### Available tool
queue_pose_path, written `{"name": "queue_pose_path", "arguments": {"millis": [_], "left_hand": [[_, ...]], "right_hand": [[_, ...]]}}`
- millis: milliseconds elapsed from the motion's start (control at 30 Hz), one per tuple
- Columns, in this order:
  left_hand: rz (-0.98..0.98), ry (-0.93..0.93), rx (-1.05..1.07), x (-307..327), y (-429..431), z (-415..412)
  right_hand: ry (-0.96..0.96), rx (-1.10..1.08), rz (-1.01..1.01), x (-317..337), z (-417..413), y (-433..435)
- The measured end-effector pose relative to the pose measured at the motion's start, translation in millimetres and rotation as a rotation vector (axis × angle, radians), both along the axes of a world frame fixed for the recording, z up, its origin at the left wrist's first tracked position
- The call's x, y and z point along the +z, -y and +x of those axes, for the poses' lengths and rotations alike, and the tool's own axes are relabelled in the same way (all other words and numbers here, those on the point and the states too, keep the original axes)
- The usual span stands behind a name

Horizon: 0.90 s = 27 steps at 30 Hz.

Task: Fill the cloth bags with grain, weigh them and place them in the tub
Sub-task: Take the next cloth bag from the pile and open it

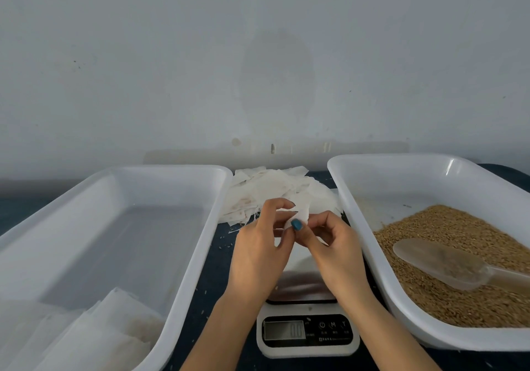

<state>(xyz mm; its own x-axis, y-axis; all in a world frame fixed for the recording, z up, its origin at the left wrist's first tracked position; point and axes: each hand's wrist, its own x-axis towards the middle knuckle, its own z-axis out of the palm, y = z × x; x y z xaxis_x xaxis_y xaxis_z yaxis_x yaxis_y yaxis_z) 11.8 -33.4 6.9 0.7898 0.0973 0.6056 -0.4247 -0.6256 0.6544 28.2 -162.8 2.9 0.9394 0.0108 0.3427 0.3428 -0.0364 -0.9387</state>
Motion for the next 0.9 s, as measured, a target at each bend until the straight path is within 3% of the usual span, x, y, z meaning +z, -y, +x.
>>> {"name": "queue_pose_path", "arguments": {"millis": [233,433,700,800,900], "left_hand": [[-0.078,0.03,0.12,2.2,-5.3,2.3],[0.042,0.14,0.123,3.2,-6.4,2.8],[0.338,0.136,-0.267,5.7,-6.1,-1.5],[0.514,0.13,-0.14,0.0,-5.2,0.5],[0.521,0.131,0.002,-2.0,-7.4,3.1]], "right_hand": [[0.109,-0.048,-0.156,-4.0,-2.8,-3.0],[0.124,-0.136,-0.281,-9.6,-0.4,-1.5],[0.08,-0.007,-0.155,-3.3,-0.1,-1.7],[0.049,0.033,-0.102,-1.9,1.1,-0.4],[0.045,0.061,-0.087,-3.0,2.3,-1.0]]}}
